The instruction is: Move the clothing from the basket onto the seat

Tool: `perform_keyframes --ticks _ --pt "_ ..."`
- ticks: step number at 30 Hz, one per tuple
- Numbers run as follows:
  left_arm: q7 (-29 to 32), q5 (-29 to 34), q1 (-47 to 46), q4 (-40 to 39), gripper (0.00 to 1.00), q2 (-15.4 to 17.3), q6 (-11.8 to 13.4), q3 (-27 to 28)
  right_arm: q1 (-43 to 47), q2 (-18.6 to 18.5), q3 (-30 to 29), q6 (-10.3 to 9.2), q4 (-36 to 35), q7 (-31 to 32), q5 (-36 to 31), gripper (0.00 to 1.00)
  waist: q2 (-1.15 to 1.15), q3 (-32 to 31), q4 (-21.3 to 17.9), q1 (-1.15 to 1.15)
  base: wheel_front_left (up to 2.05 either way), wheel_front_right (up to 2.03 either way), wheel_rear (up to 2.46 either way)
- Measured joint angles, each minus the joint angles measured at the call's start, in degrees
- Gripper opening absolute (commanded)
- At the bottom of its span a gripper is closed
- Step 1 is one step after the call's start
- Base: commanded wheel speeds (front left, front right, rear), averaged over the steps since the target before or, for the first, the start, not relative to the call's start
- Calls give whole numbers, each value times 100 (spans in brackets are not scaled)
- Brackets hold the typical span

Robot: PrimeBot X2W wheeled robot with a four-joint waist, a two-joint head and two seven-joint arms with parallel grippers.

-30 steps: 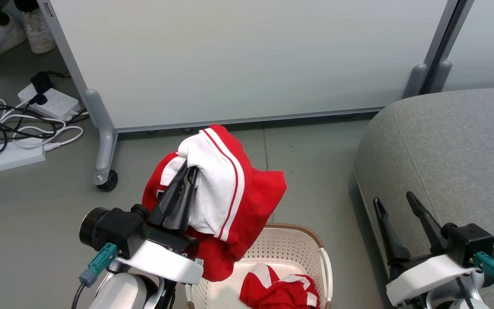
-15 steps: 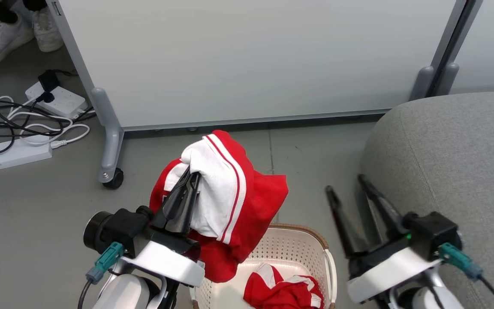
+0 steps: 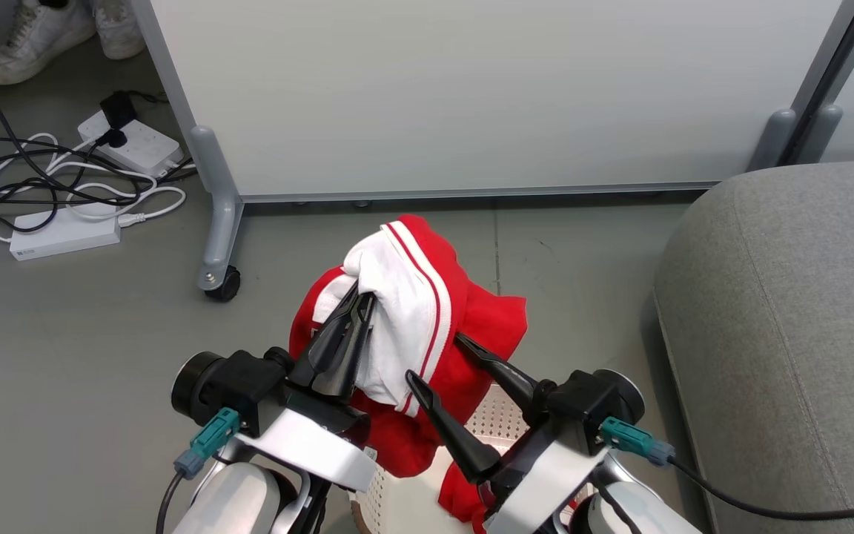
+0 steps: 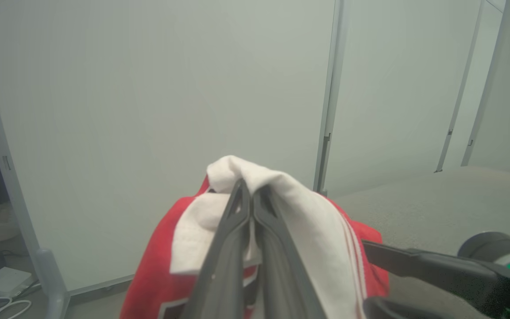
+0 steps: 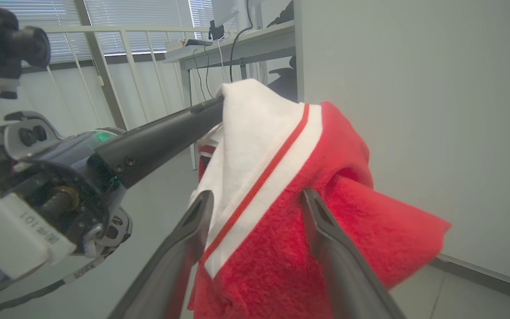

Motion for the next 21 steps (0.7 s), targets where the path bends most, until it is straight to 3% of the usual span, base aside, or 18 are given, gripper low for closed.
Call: perform_keyframes --ticks 6,7,8,9,18,19,20,21 --pt "-5 0 -7 7 0 -24 -49 -119 -453 -2 408 0 711 -176 208 100 0 38 120 0 0 0 0" --pt "-5 0 -10 9 0 -29 -52 -136 -519 -5 479 0 804 -204 301 88 0 44 139 0 0 0 0" --pt "-8 0 -16 8 0 -33 -56 -145 -581 -3 539 0 882 -211 347 38 0 53 155 0 0 0 0" --pt "-9 0 -28 9 0 -34 -57 -158 -641 -4 597 0 948 -230 416 0 0 60 170 0 0 0 0" --pt "-13 -5 -62 9 0 -2 -79 -200 -931 -2 788 0 1298 -427 940 0 0 59 201 0 0 0 0" --pt "-19 -4 -62 -7 63 8 -69 -198 -948 -1 747 0 1313 -459 979 0 0 57 188 0 0 0 0" --pt "-29 0 -62 -22 100 16 -64 -203 -972 0 700 0 1330 -468 1000 0 0 51 173 0 0 0 0" --pt "-48 2 -61 -52 100 29 -66 -208 -990 -1 636 0 1336 -508 1031 0 0 48 152 0 0 0 0"
